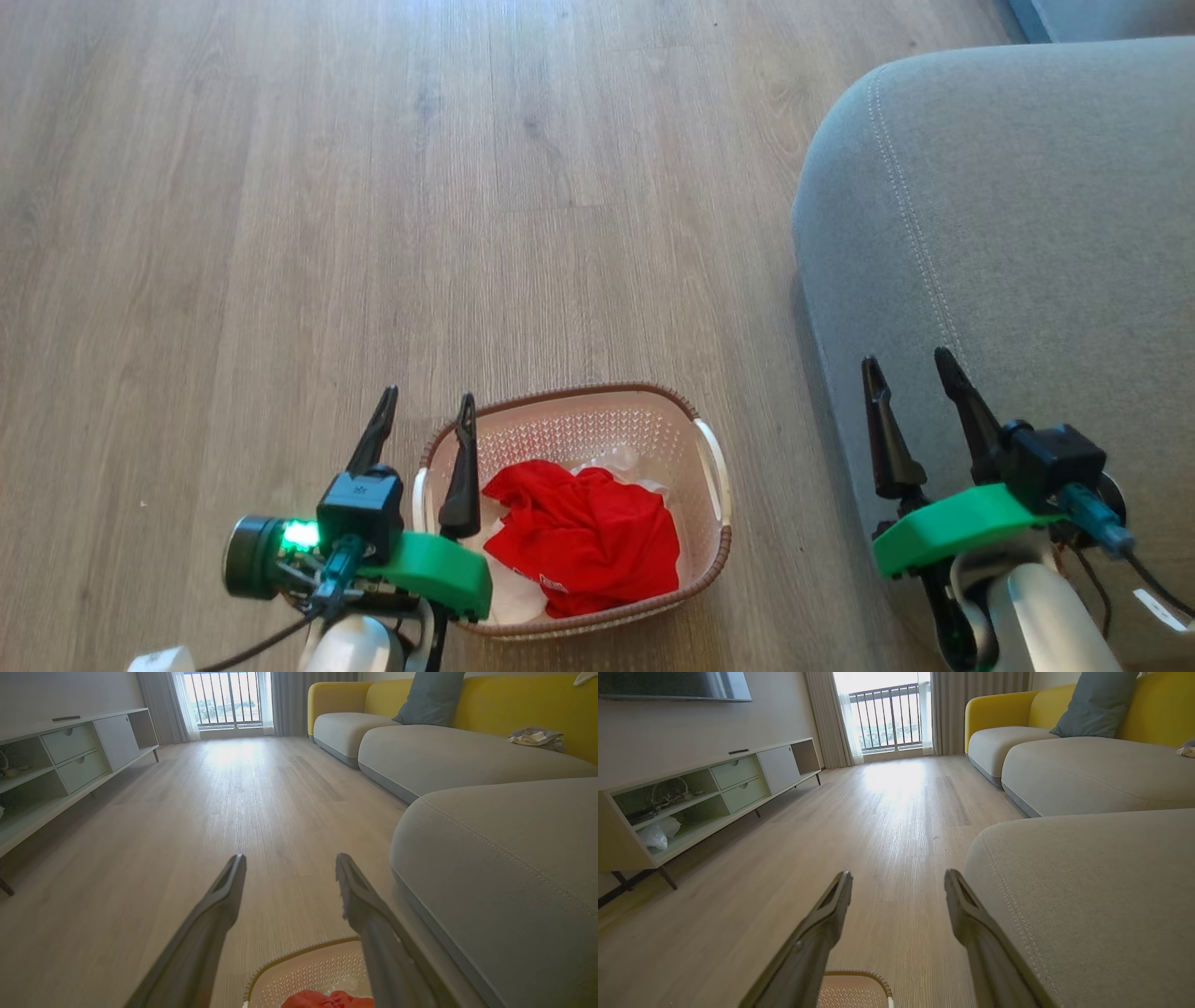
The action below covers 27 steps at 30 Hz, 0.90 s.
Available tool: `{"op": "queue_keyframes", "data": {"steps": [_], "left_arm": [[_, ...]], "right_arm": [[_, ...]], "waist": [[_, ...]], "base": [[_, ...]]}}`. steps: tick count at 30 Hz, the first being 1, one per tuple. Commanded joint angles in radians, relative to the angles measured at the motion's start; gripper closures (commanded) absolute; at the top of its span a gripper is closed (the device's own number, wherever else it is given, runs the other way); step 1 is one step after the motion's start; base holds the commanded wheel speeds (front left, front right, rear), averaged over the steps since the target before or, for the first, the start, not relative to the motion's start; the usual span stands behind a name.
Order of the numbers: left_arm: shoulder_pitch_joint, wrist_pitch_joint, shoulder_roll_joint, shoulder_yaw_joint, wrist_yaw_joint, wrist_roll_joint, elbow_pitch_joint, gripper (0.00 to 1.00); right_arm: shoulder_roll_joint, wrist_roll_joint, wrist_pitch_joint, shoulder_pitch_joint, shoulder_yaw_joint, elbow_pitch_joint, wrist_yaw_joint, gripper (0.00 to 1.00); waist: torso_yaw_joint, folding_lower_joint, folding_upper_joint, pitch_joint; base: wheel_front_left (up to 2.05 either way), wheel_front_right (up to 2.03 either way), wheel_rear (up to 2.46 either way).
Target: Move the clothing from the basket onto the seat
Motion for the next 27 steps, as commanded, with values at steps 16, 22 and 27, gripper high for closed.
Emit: {"op": "queue_keyframes", "data": {"steps": [16,22,27], "left_arm": [[-0.031,-0.013,-0.006,0.038,-0.037,-0.049,-0.007,0.0],[-0.046,-0.013,-0.007,0.023,-0.067,-0.043,0.054,0.0],[-0.101,-0.013,-0.007,-0.001,-0.102,-0.017,0.124,0.0]], "right_arm": [[-0.011,-0.006,-0.014,-0.052,0.031,-0.028,0.0,0.0],[-0.011,-0.001,-0.014,-0.06,0.031,-0.03,0.0,0.0],[-0.011,-0.016,-0.014,-0.078,0.019,-0.04,0.0,0.0]], "waist": [[-0.014,0.0,0.0,0.01],[-0.038,0.0,0.0,0.073],[-0.059,0.0,0.0,0.169]], "base": [[0.0,0.0,0.0],[0.0,0.0,0.0],[0.0,0.0,0.0]]}}
